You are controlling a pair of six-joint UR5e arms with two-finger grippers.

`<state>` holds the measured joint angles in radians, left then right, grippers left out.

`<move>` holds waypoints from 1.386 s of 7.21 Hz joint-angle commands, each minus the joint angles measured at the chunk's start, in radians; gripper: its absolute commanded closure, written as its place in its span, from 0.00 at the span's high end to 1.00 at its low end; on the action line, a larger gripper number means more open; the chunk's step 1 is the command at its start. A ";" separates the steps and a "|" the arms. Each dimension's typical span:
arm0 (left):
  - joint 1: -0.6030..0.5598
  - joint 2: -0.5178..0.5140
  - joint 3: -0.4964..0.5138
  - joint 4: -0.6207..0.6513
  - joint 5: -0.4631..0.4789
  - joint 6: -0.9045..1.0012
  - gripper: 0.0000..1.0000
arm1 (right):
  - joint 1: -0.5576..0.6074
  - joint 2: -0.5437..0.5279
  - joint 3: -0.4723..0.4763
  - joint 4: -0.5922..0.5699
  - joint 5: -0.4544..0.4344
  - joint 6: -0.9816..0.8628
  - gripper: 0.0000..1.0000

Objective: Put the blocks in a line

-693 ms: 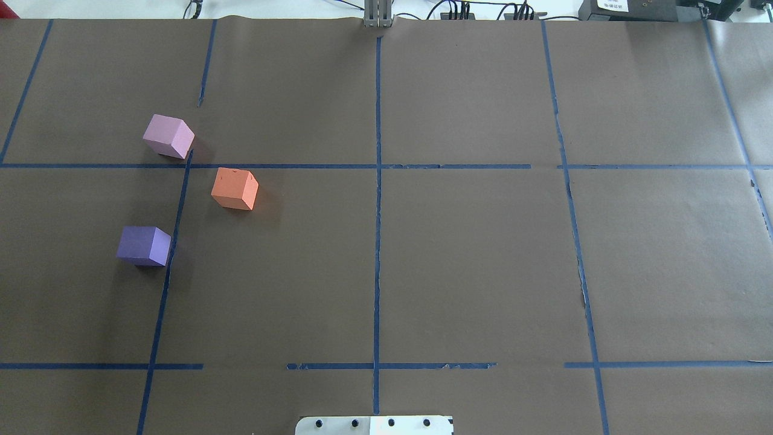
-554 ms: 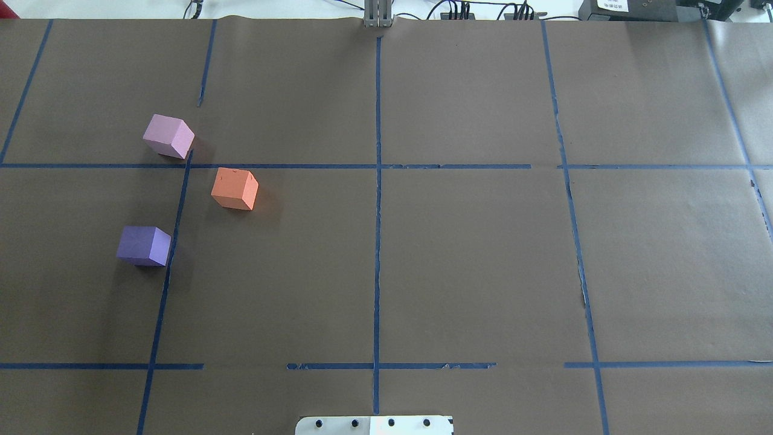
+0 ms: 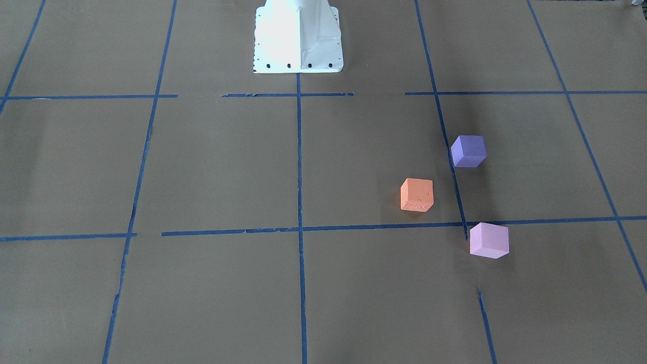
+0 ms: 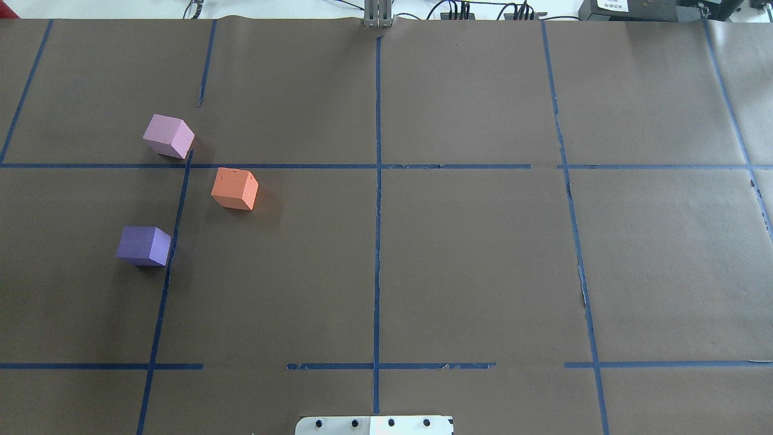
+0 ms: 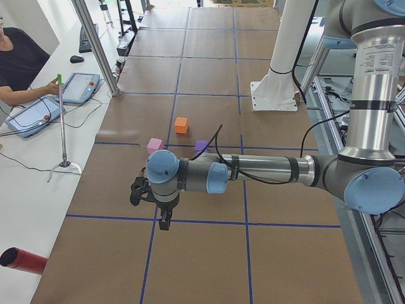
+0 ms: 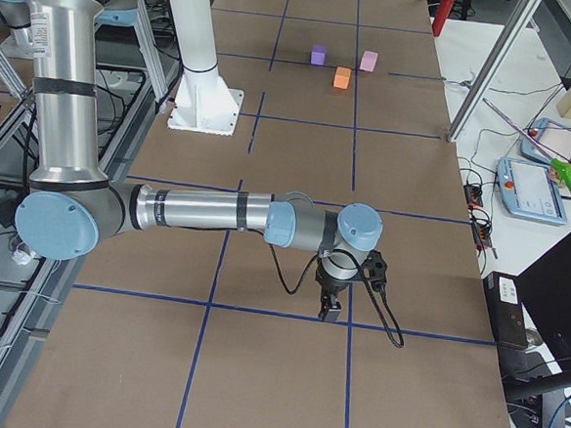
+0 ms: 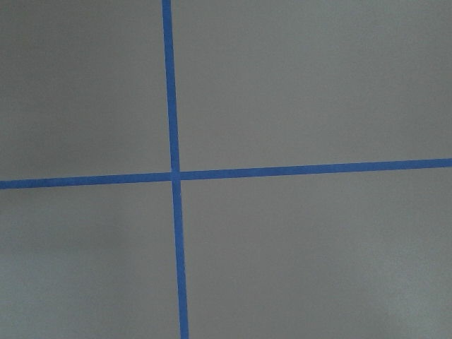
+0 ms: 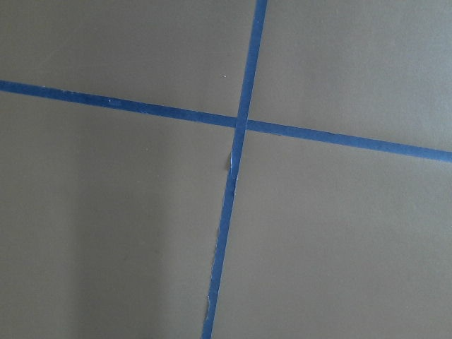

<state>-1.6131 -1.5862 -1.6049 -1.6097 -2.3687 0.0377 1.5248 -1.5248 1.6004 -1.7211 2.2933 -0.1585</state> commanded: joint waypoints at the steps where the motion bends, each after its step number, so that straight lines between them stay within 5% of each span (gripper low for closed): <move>1: 0.132 -0.084 -0.083 0.070 0.006 -0.077 1.00 | 0.000 0.000 0.000 0.000 0.000 0.001 1.00; 4: 0.302 -0.225 -0.202 0.136 0.006 -0.369 1.00 | 0.000 0.000 0.000 0.000 0.000 0.001 1.00; 7: 0.419 -0.383 -0.185 0.143 0.022 -0.543 1.00 | 0.000 0.000 0.000 0.000 0.000 0.001 1.00; 10: 0.605 -0.399 -0.162 0.021 0.127 -0.710 1.00 | 0.000 0.000 0.000 0.000 0.000 0.001 1.00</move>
<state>-1.0762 -1.9804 -1.7835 -1.5194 -2.2820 -0.6008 1.5248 -1.5247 1.6000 -1.7211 2.2933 -0.1580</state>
